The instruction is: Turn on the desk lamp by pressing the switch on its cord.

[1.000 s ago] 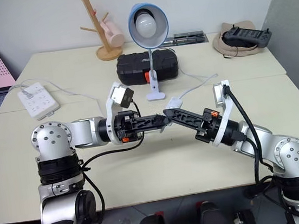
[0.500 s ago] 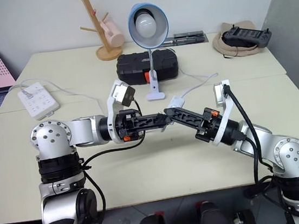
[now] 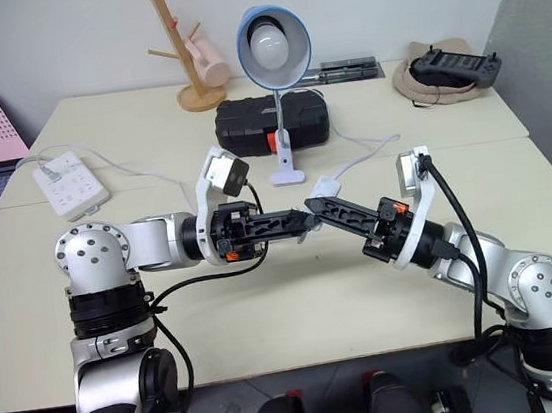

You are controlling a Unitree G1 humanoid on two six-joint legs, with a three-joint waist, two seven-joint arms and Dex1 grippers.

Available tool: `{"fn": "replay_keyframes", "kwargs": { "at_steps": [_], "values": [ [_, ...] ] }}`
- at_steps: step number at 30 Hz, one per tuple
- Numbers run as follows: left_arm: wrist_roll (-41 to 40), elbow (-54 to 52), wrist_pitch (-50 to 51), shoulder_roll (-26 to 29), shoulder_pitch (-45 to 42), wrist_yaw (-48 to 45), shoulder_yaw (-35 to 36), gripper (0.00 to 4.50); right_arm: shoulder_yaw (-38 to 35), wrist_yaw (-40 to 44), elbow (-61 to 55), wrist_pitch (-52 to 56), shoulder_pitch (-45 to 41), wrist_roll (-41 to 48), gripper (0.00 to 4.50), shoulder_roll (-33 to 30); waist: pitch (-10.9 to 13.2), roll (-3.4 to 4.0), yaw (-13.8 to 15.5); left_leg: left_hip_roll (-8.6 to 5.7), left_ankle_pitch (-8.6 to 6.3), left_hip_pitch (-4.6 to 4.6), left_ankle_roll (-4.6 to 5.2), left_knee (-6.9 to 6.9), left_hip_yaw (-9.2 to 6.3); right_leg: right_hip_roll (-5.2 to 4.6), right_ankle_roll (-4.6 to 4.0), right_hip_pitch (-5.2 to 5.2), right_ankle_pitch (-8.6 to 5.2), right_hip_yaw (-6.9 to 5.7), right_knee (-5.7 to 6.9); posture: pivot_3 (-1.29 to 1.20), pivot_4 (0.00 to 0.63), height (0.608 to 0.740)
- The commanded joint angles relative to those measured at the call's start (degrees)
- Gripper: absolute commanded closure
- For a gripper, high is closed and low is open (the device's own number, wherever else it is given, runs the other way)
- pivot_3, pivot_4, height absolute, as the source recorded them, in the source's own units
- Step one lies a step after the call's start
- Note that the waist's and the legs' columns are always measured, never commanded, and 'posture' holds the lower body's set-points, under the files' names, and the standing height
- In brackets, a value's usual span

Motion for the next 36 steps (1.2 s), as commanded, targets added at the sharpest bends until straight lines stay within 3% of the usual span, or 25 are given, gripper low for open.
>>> {"fn": "replay_keyframes", "kwargs": {
  "at_steps": [1,10,11,17,22,36],
  "values": [
    [-1.8,-0.8,0.0,1.4,-0.3,-1.4,0.5,4.09,-0.2,2.1,-2.5,1.5,-1.3,-4.9,3.83,-2.5,0.0,0.00,0.0,-0.01,0.00,0.00,0.00,0.00,0.00,0.00,0.01,0.00,0.00,0.00,0.00,0.00,0.150,0.740],
    [-2.2,-1.1,-0.4,2.3,0.1,-2.3,-0.4,4.09,0.1,4.3,-2.7,1.6,-1.7,-8.8,3.83,-3.4,0.0,0.00,0.1,0.02,0.00,0.01,0.00,-0.02,0.00,0.04,0.01,-0.01,-0.01,0.01,-0.02,0.00,0.150,0.740],
    [-2.2,-1.1,-0.5,2.3,0.1,-2.4,-0.4,4.09,0.0,4.4,-2.6,1.5,-1.6,-8.4,3.13,-3.3,0.0,0.00,0.1,0.02,0.00,0.00,0.00,-0.02,0.00,0.04,0.01,-0.01,-0.01,0.01,-0.02,0.00,0.150,0.740],
    [-2.4,-1.3,-1.0,2.7,0.3,-2.7,-0.9,4.09,-1.5,2.9,-1.5,1.1,-1.0,-3.6,1.93,-3.7,0.0,-0.01,0.3,0.02,0.00,0.00,0.00,-0.02,0.00,0.03,0.01,-0.01,-0.01,0.02,-0.02,0.00,0.150,0.740],
    [-2.1,-1.1,-1.4,3.2,0.1,-3.8,-1.3,4.09,-3.5,2.8,-1.4,1.3,1.3,4.8,1.93,-5.7,0.0,-0.02,0.8,0.02,0.00,-0.03,0.00,-0.03,0.00,0.03,0.00,-0.01,0.00,0.02,-0.06,0.00,0.150,0.740],
    [-2.3,-1.4,-1.8,3.8,0.1,-4.9,-2.4,4.09,-2.3,1.6,-2.1,0.8,1.4,5.4,1.93,-0.7,0.0,-0.02,0.8,0.04,0.00,-0.01,0.00,-0.03,0.02,0.08,0.03,-0.03,-0.02,0.03,-0.07,0.00,0.150,0.740]
  ]
}}
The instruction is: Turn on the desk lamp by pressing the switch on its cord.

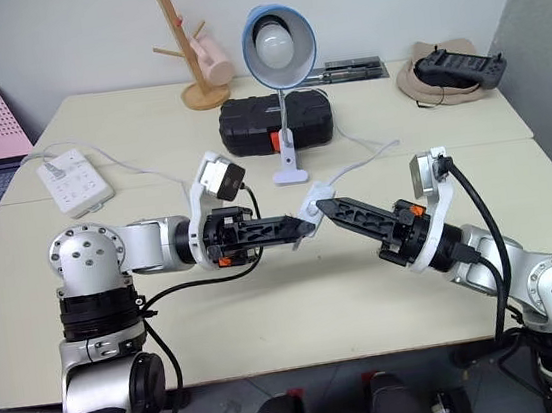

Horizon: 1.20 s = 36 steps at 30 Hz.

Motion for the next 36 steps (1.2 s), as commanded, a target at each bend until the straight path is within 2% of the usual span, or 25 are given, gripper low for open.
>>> {"fn": "replay_keyframes", "kwargs": {
  "at_steps": [1,13,16,23,36],
  "values": [
    [-1.4,-1.4,-0.5,0.4,-0.9,-1.1,0.0,4.09,0.8,-1.1,-1.6,-0.6,-1.4,1.5,1.93,1.4,0.0,0.00,0.0,0.00,0.00,0.00,0.00,0.00,0.00,0.00,0.00,0.00,0.00,0.01,0.00,0.00,0.150,0.740],
    [-2.3,-2.4,-0.2,0.2,-0.3,-0.3,0.2,4.09,1.9,-2.5,-0.9,-0.6,-2.6,1.5,1.93,3.2,0.0,0.01,0.0,0.02,0.00,-0.01,0.00,0.00,0.00,0.00,0.00,0.00,0.00,0.01,-0.01,0.00,0.150,0.740],
    [-2.3,-2.4,-0.3,0.2,-0.3,-0.2,0.1,4.09,1.7,-2.2,-0.9,-0.2,-2.5,1.5,2.39,3.0,0.0,0.01,0.0,0.02,0.00,0.00,0.00,0.00,0.00,0.00,0.00,0.00,0.00,0.01,-0.01,0.00,0.150,0.740],
    [-2.6,-2.0,-0.2,0.3,-0.5,0.1,0.1,4.09,1.5,-1.9,-1.2,0.0,-2.0,1.5,3.98,3.0,0.0,0.01,0.0,0.02,0.00,0.00,0.00,0.00,0.00,0.00,0.00,0.00,0.00,0.01,-0.01,0.00,0.150,0.740],
    [-2.8,-1.7,-0.2,0.4,-1.0,0.2,0.0,4.09,1.6,-2.4,-2.6,-0.1,-1.6,0.7,4.00,0.4,0.0,0.01,0.0,0.01,0.00,-0.01,0.00,-0.01,0.00,0.00,0.01,0.00,-0.01,0.00,-0.03,0.00,0.150,0.740]
  ]
}}
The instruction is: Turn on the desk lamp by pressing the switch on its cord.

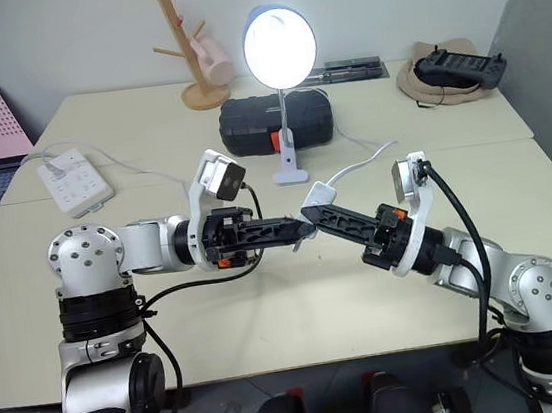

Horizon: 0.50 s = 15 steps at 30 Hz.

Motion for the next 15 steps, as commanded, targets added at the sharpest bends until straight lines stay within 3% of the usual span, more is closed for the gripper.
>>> {"fn": "replay_keyframes", "kwargs": {
  "at_steps": [1,6,8,15],
  "values": [
    [-1.2,-1.1,-0.4,0.5,-1.1,-0.1,0.4,4.09,-1.0,-0.4,-2.4,-0.7,-0.2,0.4,4.00,-1.6,0.0,0.00,0.0,0.00,0.00,0.00,0.00,0.00,0.00,0.00,0.00,0.00,0.00,0.00,0.00,0.00,0.150,0.740],
    [-1.1,-0.8,-0.7,0.7,-1.3,-0.2,0.1,4.09,-1.0,-0.6,-1.9,-1.4,-0.8,-1.0,4.00,-1.8,0.0,0.00,0.0,-0.01,0.00,0.00,0.00,-0.01,0.00,0.01,0.00,0.00,0.00,0.00,-0.01,0.00,0.150,0.740],
    [-1.0,-0.8,-0.8,0.9,-1.4,-0.5,0.0,4.09,-1.4,0.1,-2.0,-1.2,-0.7,-0.3,3.30,-2.0,0.0,0.00,0.0,0.00,0.00,0.00,0.00,0.00,0.00,0.02,0.00,0.00,0.00,0.00,-0.01,0.00,0.150,0.740],
    [-0.4,-0.1,-1.5,1.4,-2.0,-1.3,-0.6,4.09,-1.8,0.6,-1.9,-1.4,-0.3,1.2,1.88,-2.7,0.0,0.00,0.0,-0.01,0.00,-0.01,0.00,-0.01,0.00,0.01,0.00,0.00,0.00,0.00,-0.02,0.00,0.150,0.740]
  ]
}}
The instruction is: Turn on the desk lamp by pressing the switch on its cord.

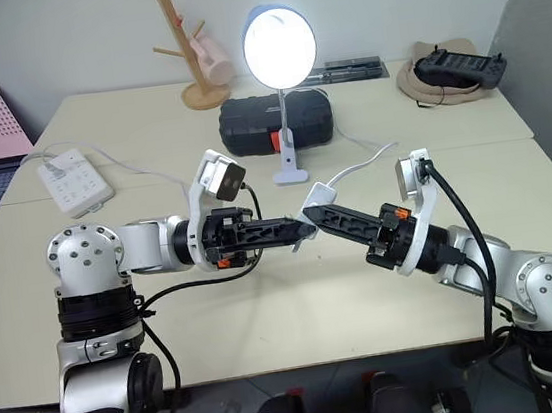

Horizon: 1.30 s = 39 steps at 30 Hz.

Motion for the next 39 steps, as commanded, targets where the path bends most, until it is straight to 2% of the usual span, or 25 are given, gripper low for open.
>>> {"fn": "replay_keyframes", "kwargs": {
  "at_steps": [1,6,9,13,16,19,22,26,30,33,38,39],
  "values": [
    [-0.3,-0.5,-1.2,0.6,-1.7,-1.2,-0.1,4.09,-1.8,0.8,-1.4,-1.1,0.2,1.8,1.64,-0.7,0.0,0.00,0.0,0.00,0.00,0.00,0.00,0.00,0.00,0.00,0.00,0.00,0.00,0.00,0.00,0.00,0.150,0.740],
    [0.4,0.3,-1.6,1.1,-2.4,-2.1,-0.7,4.09,-4.1,1.9,-3.1,-0.7,3.5,2.0,0.55,-2.0,0.0,-0.01,0.0,-0.01,0.00,-0.01,0.00,0.00,-0.01,0.00,0.01,0.00,0.00,-0.01,-0.01,0.00,0.150,0.740],
    [1.8,1.1,-2.4,2.5,-3.2,-3.8,-1.6,4.09,-7.3,3.3,-4.8,0.2,7.3,2.0,0.12,-4.8,0.0,-0.01,0.1,-0.02,0.00,-0.03,0.00,-0.01,0.01,0.00,0.01,-0.01,0.00,0.00,-0.02,0.00,0.150,0.740],
    [5.5,3.2,-5.4,5.9,-4.9,-8.1,-4.2,4.09,-11.9,4.8,-7.1,0.5,11.0,2.0,0.02,-9.8,0.1,0.01,0.1,-0.07,0.00,-0.04,0.00,-0.03,0.03,0.00,0.02,-0.01,-0.01,0.00,-0.07,0.00,0.150,0.740],
    [13.5,5.3,-13.5,11.1,-6.6,-16.3,-10.6,4.09,-14.3,4.2,-9.2,0.0,11.6,1.6,0.02,-13.7,0.1,0.00,0.0,-0.04,0.00,-0.03,0.00,-0.02,0.06,0.06,0.03,-0.02,-0.02,0.04,-0.10,0.00,0.150,0.740],
    [28.1,9.5,-30.8,16.6,-8.8,-28.0,-21.6,4.09,-13.1,2.3,-13.1,0.5,10.7,-9.0,0.02,-17.3,0.1,0.02,0.0,0.00,0.00,0.03,0.00,-0.05,0.09,0.14,0.01,-0.02,-0.03,0.09,-0.10,0.00,0.150,0.740],
    [40.7,16.3,-47.3,18.0,-11.1,-35.1,-29.2,4.09,-9.4,4.0,-16.9,0.8,11.0,-22.2,0.02,-19.3,0.1,0.04,0.2,0.03,0.00,0.02,0.00,-0.10,0.10,0.20,-0.03,-0.03,-0.05,0.09,-0.18,0.00,0.150,0.740],
    [56.2,31.5,-71.0,15.0,-14.9,-36.4,-35.1,4.09,-1.1,1.9,-18.2,-3.2,9.7,-44.5,0.02,-17.4,0.1,0.03,0.4,0.04,-0.01,-0.12,0.01,-0.10,0.09,0.18,-0.03,-0.05,-0.05,0.07,-0.38,0.00,0.150,0.740],
    [67.3,45.5,-91.0,11.2,-18.1,-33.1,-37.8,4.09,3.7,1.7,-17.4,-6.3,10.6,-58.2,0.02,-14.9,0.1,0.02,0.4,0.02,-0.01,-0.45,0.01,-0.05,0.09,0.15,-0.05,-0.29,0.01,0.06,-0.43,0.00,0.150,0.740],
    [72.5,55.2,-100.1,7.4,-20.4,-30.5,-38.0,4.09,4.9,2.1,-17.4,-7.5,12.3,-64.0,0.02,-12.6,0.1,0.01,0.5,0.00,-0.01,-0.60,0.02,-0.02,0.03,0.14,-0.16,-0.37,0.08,-0.03,-0.47,0.00,0.150,0.740],
    [76.4,63.4,-105.8,4.5,-23.3,-30.1,-36.3,4.09,5.2,2.9,-17.7,-6.7,13.3,-68.2,0.02,-9.6,0.1,-0.01,0.3,-0.03,-0.02,-0.85,0.03,0.02,-0.01,0.13,-0.25,-0.55,0.15,-0.08,-0.44,0.00,0.150,0.740],
    [76.8,64.6,-106.3,4.1,-23.8,-30.1,-35.8,3.39,5.3,3.0,-17.6,-6.5,13.4,-69.1,0.00,-9.1,0.1,-0.02,0.3,-0.03,-0.02,-0.85,0.03,0.02,-0.02,0.13,-0.25,-0.56,0.15,-0.08,-0.41,0.00,0.150,0.740]
  ]
}}
